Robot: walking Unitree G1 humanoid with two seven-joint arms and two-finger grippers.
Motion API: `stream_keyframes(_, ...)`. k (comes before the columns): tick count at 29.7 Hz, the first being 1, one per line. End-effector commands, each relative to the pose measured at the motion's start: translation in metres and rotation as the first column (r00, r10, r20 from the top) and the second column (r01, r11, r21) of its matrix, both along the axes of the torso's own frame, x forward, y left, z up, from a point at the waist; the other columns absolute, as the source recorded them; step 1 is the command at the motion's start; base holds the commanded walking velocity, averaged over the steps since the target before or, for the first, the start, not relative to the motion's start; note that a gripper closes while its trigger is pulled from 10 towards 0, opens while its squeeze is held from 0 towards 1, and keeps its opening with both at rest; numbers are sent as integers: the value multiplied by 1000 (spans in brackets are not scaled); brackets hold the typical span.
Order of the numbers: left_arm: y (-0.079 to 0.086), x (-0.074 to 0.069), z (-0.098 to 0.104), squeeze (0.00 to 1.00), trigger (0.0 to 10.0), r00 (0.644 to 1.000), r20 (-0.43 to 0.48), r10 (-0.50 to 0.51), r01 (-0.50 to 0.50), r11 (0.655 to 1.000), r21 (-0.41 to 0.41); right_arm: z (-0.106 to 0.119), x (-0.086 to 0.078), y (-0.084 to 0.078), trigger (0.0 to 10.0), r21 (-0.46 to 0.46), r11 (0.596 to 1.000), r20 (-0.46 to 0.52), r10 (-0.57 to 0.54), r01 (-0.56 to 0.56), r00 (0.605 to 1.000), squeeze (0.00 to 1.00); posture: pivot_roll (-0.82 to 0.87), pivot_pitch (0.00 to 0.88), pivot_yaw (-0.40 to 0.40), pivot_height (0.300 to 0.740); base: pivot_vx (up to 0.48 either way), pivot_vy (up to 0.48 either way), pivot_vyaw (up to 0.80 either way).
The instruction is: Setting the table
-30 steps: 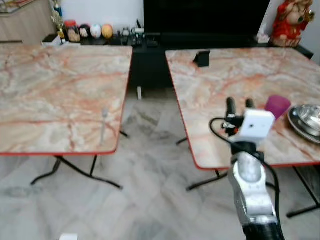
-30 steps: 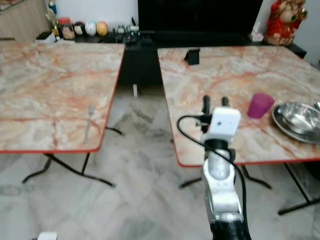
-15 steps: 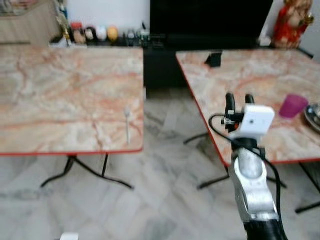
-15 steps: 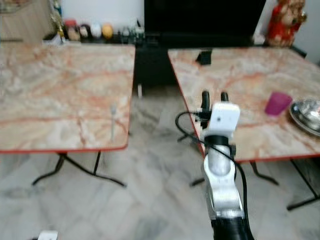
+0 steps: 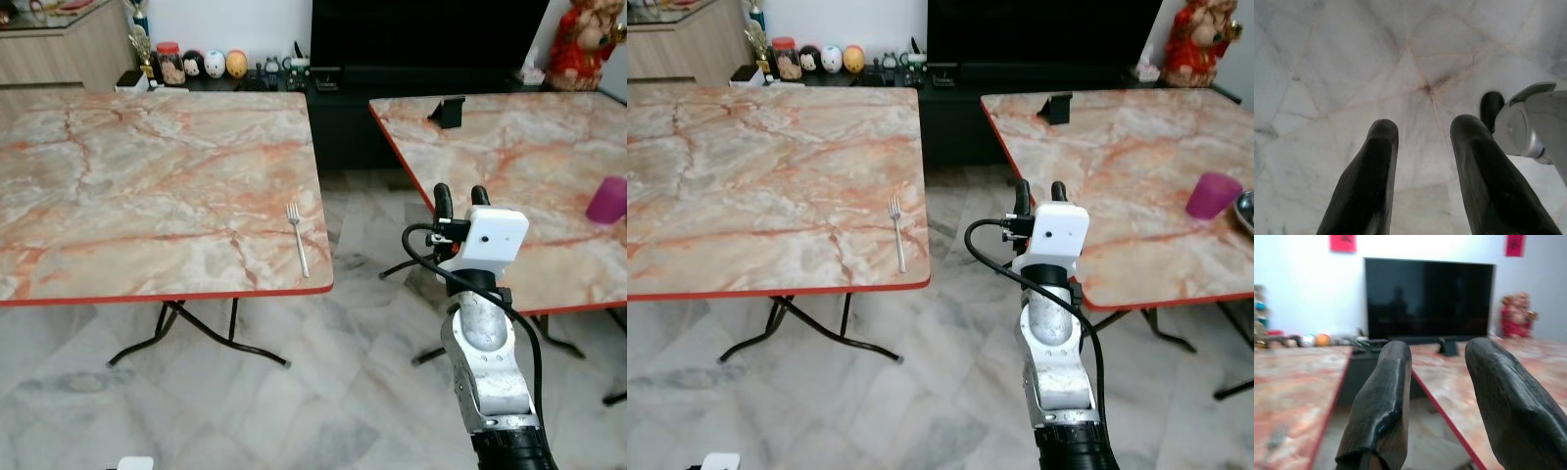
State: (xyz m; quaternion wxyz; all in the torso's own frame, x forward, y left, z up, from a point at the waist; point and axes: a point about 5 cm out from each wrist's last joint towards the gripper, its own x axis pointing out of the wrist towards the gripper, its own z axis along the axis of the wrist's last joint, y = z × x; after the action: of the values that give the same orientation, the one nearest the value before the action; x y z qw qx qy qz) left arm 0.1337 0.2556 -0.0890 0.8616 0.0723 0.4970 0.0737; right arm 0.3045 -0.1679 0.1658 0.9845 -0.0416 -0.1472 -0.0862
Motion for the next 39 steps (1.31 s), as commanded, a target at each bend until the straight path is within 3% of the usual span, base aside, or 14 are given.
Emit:
stream_keyframes(1, 2, -2, 0, 0, 10000, 1000, -11, 13, -13, 1000, 4, 7, 1, 4, 10000, 5, 1000, 29, 11, -11, 1000, 0, 32, 0, -12, 711, 0, 311, 0)
stream_keyframes(20, 1, -3, -1, 0, 10000, 1000, -21, -9, 10, 1000, 6, 4, 1, 9, 10000, 3, 1000, 15, 27, -27, 1000, 0, 30, 0, -13, 711, 0, 298, 0)
stream_keyframes(39, 0, -3, -1, 0, 10000, 1000, -19, -21, 21, 1000, -5, 0, -1, 4, 10000, -17, 1000, -2, 18, -18, 1000, 0, 34, 0, -16, 711, 0, 0, 0)
